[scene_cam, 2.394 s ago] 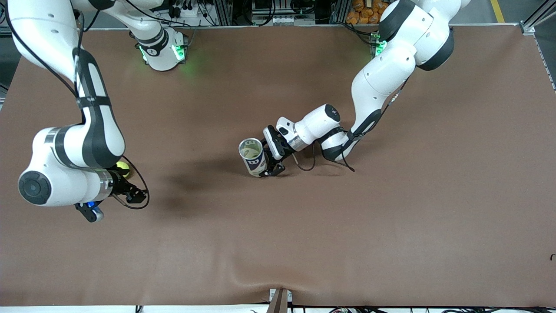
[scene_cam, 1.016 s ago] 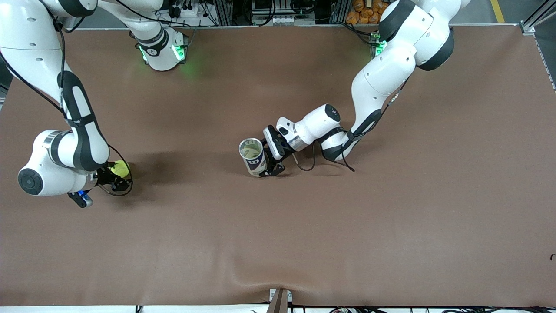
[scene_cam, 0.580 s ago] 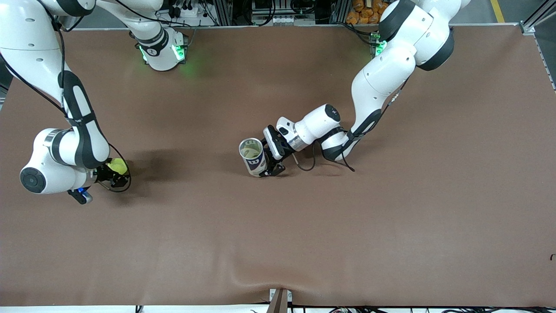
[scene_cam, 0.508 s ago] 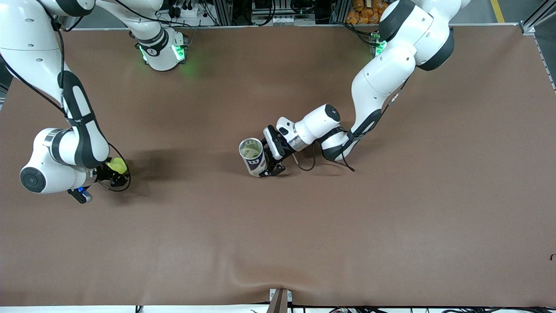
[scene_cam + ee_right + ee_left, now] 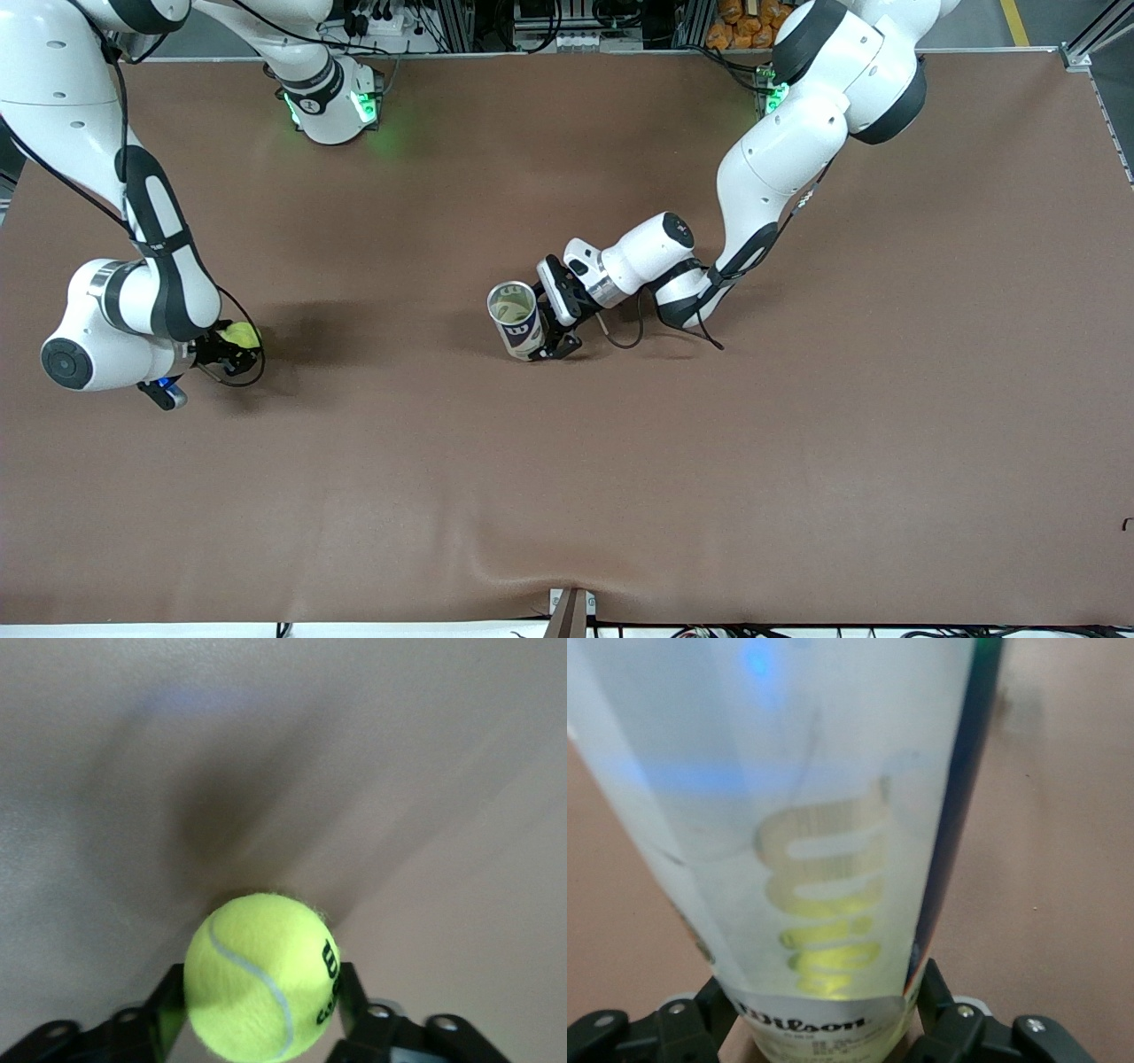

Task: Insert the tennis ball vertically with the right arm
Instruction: 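Close the right gripper around the second yellow ball, then carry the second ball to the can opening and release it inside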

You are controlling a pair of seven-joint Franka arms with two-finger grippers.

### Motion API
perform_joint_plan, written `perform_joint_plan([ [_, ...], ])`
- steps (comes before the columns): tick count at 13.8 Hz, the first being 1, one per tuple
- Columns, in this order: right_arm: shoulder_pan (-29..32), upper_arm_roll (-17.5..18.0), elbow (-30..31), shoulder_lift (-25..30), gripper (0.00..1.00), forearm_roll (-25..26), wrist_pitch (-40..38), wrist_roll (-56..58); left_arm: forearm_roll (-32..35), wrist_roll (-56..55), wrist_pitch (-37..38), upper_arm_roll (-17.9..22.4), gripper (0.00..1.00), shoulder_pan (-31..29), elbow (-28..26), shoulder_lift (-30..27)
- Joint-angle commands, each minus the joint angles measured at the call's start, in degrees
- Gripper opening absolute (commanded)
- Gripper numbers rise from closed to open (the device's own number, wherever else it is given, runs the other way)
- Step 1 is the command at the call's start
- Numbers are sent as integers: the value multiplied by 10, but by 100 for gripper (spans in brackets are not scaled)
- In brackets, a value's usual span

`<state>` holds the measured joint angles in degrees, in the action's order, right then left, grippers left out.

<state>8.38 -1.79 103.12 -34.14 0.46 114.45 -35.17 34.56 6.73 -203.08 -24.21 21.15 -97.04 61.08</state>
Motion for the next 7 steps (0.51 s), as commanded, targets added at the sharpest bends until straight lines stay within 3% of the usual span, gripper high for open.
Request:
perform_joint_plan([
  [1, 6, 14, -24, 15, 0, 13, -15, 2, 12, -5, -6, 0, 83, -2, -2, 0],
  [3, -12, 16, -73, 11, 0, 2, -49, -3, 12, -5, -6, -1, 83, -2, -2, 0],
  [7, -58, 15, -135, 9, 0, -99, -79, -63, 12, -5, -6, 0, 83, -2, -2, 0],
])
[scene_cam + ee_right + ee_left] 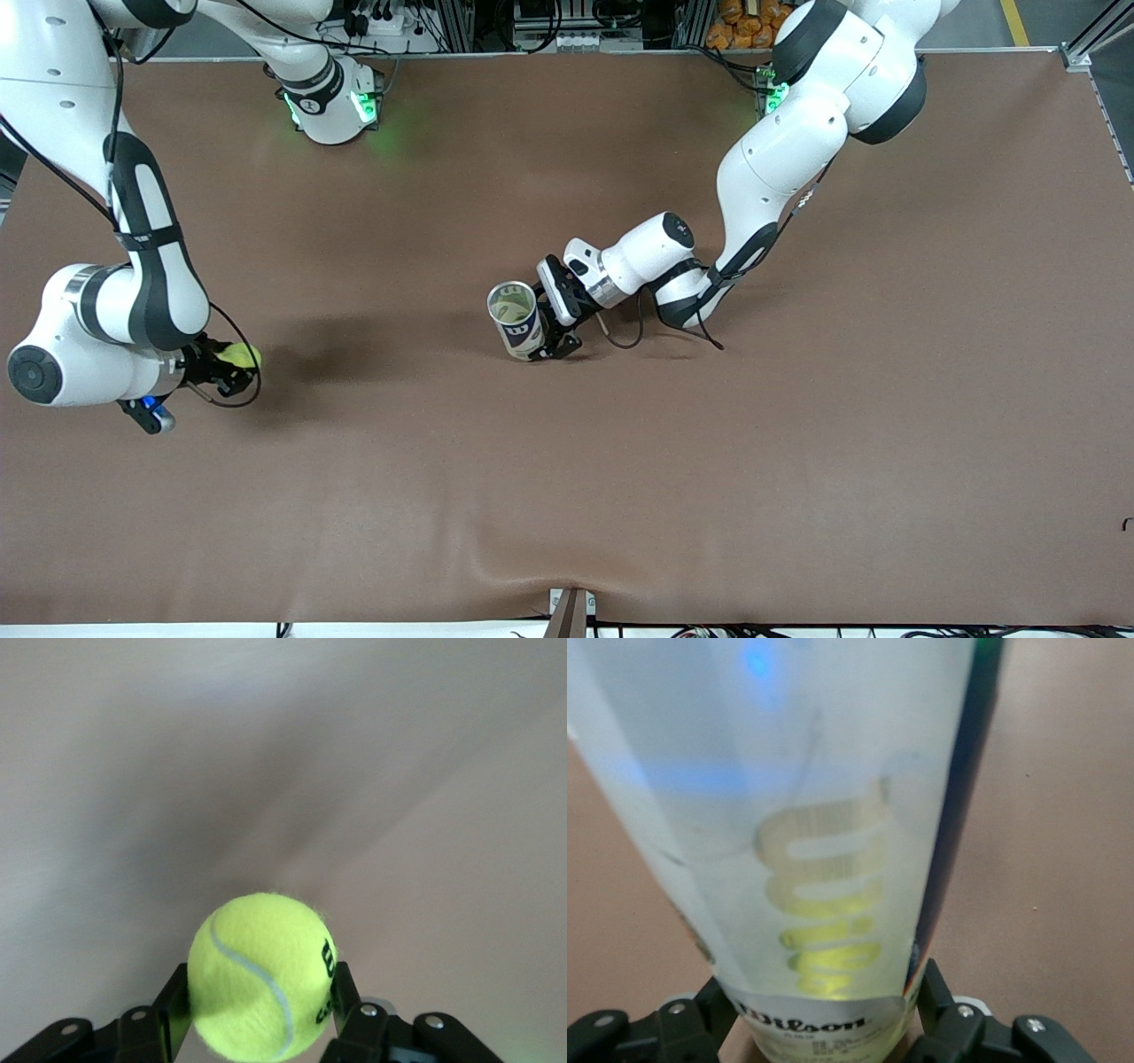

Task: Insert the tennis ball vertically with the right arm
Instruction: 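Carry the second ball to the can opening and release it inside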

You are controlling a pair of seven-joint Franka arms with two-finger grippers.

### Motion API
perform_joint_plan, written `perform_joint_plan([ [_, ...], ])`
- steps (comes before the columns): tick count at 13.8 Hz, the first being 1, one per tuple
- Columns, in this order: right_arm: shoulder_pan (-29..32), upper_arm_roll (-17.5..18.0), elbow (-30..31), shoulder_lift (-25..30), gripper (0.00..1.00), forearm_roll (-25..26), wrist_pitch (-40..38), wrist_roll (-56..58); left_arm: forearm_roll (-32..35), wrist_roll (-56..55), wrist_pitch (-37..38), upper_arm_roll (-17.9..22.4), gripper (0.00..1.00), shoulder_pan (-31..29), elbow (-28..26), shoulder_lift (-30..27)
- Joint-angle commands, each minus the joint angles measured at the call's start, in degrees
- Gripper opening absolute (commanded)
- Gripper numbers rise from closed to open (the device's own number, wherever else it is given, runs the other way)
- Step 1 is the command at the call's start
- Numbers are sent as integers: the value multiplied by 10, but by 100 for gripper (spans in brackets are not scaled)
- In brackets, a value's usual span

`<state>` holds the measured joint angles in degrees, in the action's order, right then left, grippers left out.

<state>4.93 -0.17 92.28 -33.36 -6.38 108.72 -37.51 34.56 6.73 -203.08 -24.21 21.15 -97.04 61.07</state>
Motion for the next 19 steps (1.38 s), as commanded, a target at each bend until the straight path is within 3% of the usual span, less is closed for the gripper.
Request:
perform_joint_plan([
  [1, -42, -1, -43, 1, 0, -35, -29, -72, 12, -5, -6, 0, 83, -2, -2, 0],
  [3, -69, 0, -64, 0, 0, -49, -41, -147, 12, -5, -6, -1, 83, -1, -1, 0],
  [7, -136, 0, -118, 1, 0, -150, -55, -293, 12, -5, -6, -1, 83, -1, -1, 0],
  [15, -277, 0, -219, -7, 0, -188, -44, -555, 12, -5, -6, 0, 83, -1, -2, 0],
  [19, -324, -1, -219, -1, 0, -188, -48, -601, 14, -6, -6, 0, 84, -4, -4, -2],
])
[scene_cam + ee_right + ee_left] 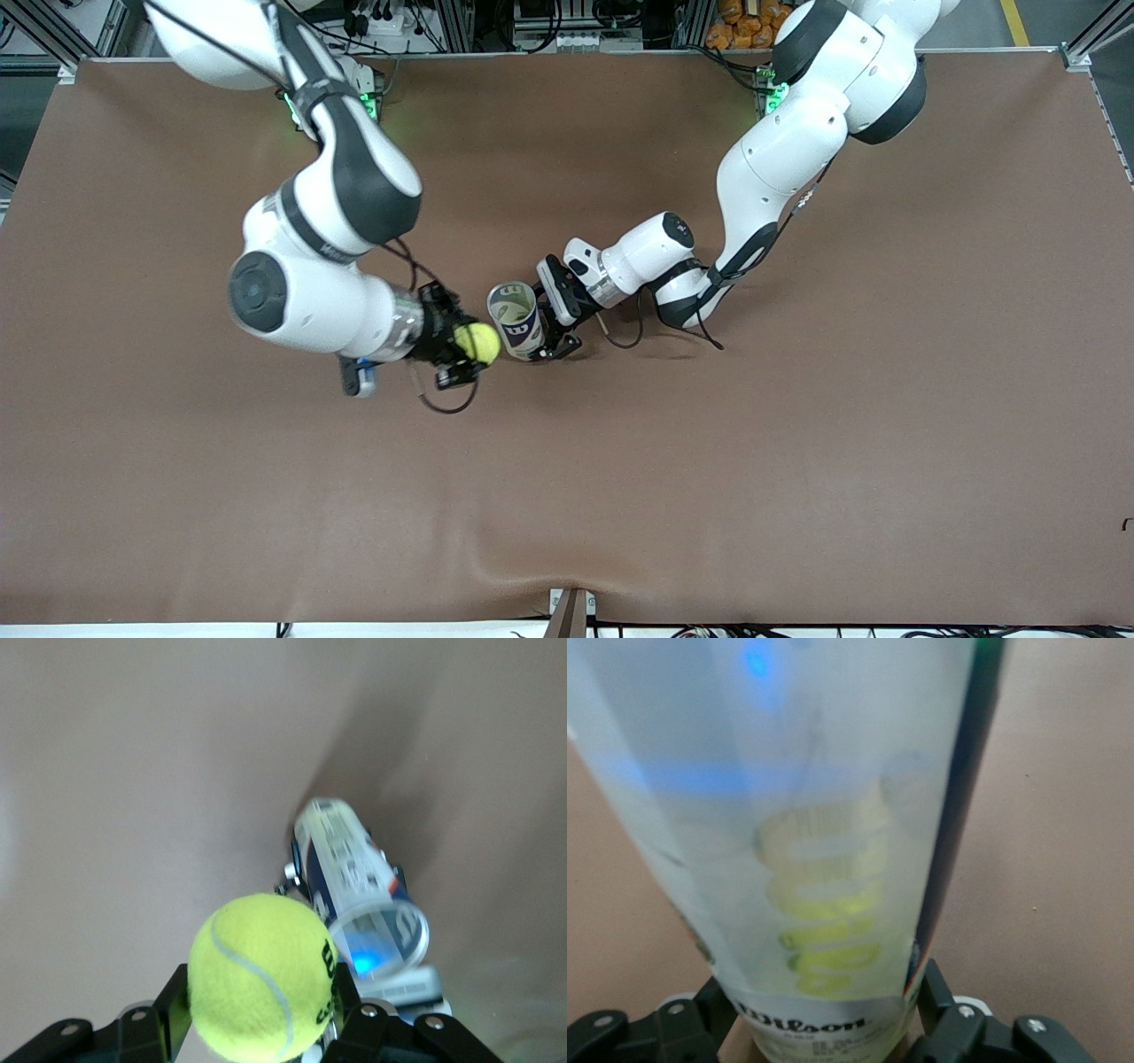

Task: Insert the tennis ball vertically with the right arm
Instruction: 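Carry the second ball to the can opening and release it inside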

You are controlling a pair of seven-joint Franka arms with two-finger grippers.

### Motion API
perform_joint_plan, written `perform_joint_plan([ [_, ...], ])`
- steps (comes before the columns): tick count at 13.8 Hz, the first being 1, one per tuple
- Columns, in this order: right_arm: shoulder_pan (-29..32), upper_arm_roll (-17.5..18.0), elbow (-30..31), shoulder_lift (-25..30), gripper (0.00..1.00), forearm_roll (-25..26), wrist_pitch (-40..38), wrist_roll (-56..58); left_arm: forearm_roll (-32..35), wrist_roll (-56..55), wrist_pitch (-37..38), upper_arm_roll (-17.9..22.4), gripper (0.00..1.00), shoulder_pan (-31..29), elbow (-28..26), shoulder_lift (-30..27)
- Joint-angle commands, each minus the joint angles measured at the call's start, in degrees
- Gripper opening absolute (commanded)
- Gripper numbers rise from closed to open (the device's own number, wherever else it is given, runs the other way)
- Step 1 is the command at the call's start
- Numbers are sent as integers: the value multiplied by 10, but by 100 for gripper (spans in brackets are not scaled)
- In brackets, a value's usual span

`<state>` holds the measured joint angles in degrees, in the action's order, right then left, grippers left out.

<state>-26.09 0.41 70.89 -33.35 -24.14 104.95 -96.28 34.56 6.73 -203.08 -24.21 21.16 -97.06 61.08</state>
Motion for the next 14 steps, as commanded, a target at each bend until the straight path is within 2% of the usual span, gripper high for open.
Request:
perform_joint_plan([
  [1, -30, -8, 5, 0, 0, -5, -17, -15, 14, -6, -6, -1, 85, -4, -4, -1],
  [5, -51, -9, 54, 9, 0, 6, -32, -14, 14, -6, -6, -1, 85, -4, -3, -1],
  [8, -53, -10, 65, 11, 2, 7, -33, -14, 14, -6, -6, -1, 85, -4, -3, -1],
  [9, -51, -9, 65, 10, 20, 7, -33, -13, 14, -6, -6, -1, 85, -4, -3, -1],
  [10, -48, -9, 65, 9, 74, 7, -33, -13, 14, -6, -6, 0, 85, -4, -3, -1],
  [11, -46, -9, 64, 10, 100, 6, -40, -14, 14, -6, -6, -1, 85, -4, -3, -1],
  [14, -39, -9, 46, 13, 100, -1, -51, -11, 14, -6, -6, 0, 85, -4, -3, -1],
])
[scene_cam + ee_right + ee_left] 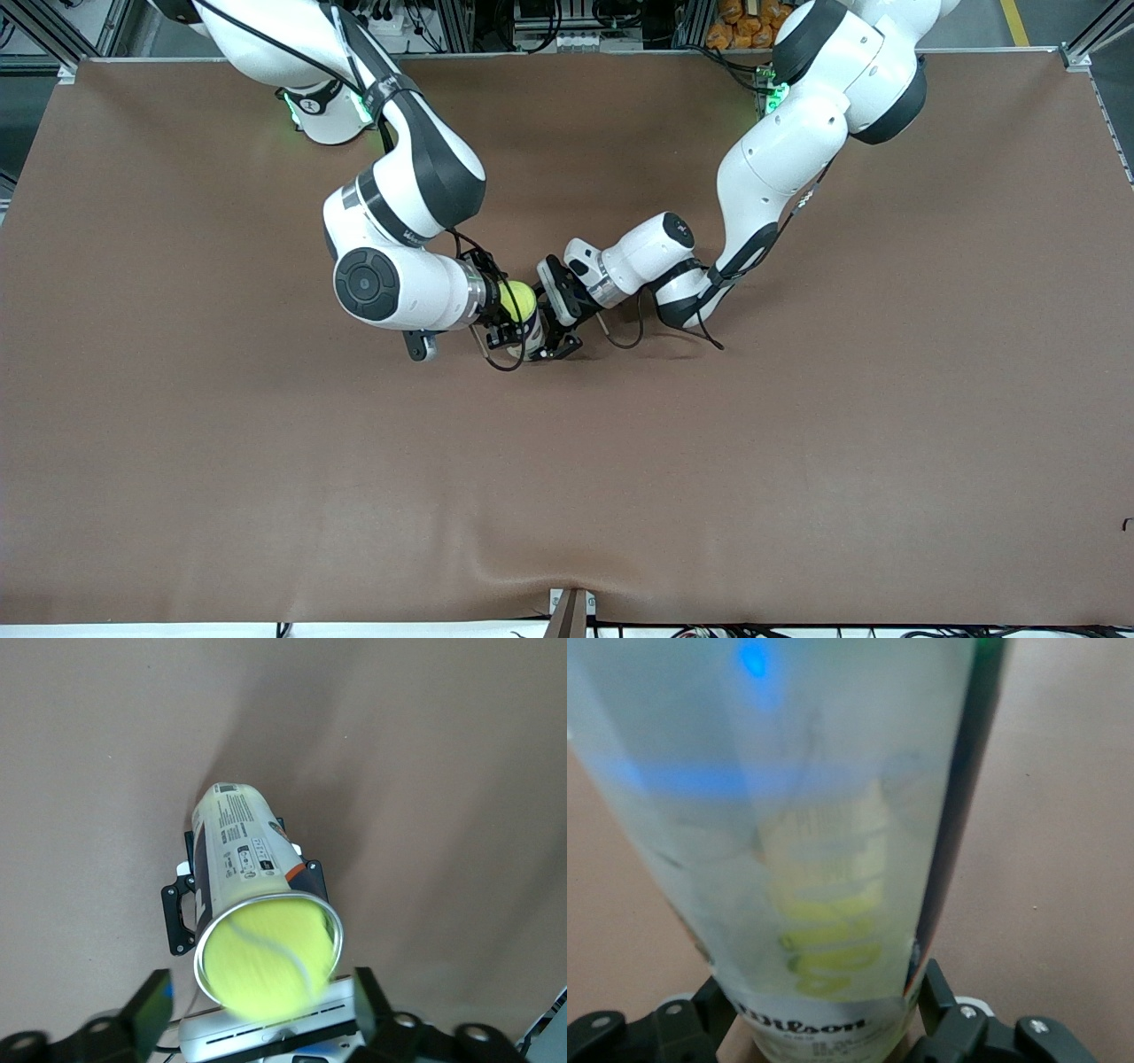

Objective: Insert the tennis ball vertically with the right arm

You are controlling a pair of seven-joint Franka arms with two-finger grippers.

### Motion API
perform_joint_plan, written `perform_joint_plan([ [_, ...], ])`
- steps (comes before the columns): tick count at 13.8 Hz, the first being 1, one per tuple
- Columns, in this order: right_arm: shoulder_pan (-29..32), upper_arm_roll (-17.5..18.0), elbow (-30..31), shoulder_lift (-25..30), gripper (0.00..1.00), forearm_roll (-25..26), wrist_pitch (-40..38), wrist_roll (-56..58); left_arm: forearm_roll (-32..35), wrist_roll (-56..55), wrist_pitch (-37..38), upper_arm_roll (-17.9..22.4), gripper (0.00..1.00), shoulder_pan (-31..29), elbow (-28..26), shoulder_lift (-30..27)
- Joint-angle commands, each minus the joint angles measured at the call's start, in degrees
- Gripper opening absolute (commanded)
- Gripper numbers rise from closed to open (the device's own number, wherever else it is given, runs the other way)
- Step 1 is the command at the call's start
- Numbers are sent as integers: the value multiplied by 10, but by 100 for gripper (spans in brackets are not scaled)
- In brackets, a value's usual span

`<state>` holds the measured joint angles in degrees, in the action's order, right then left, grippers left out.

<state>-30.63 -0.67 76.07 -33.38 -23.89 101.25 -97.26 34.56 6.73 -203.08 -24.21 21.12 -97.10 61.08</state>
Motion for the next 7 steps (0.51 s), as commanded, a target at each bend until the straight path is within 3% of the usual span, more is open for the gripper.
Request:
perform_joint_plan([
  [1, 8, 1, -11, 17, 100, -4, -15, 0, 14, -6, -6, 0, 85, -4, -3, -1],
  [7, 108, -1, -98, 26, 100, 15, -83, 59, 13, -7, -6, -1, 87, -5, -3, -1],
])
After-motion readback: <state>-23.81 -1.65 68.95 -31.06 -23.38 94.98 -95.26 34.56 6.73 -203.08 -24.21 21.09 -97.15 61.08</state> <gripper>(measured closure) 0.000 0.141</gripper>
